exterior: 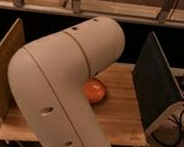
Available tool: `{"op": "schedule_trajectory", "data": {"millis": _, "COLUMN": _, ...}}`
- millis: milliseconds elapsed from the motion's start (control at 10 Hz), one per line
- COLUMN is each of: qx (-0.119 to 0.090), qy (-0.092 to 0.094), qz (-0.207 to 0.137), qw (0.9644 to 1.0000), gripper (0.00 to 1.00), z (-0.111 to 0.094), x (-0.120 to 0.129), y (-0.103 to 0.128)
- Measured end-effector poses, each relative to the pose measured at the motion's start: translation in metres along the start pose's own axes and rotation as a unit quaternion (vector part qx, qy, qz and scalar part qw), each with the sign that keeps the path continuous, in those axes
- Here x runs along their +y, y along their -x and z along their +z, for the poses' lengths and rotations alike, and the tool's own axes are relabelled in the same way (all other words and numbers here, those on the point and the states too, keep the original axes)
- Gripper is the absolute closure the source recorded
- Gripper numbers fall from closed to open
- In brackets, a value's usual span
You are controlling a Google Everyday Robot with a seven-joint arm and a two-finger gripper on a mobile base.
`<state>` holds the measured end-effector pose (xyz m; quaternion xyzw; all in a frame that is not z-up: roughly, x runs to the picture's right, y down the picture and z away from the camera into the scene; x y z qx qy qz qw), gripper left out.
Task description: Knock the eraser over
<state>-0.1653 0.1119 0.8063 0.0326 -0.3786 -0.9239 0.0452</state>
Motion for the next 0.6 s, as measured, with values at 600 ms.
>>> {"op": "schedule_trajectory", "data": {"millis": 600, "qx": 0.0, "qy": 0.001, "qz": 0.008, "qw": 1.0, "gripper": 1.0, "z": -0.0027, "x": -0.0013, "y": 0.0048}}
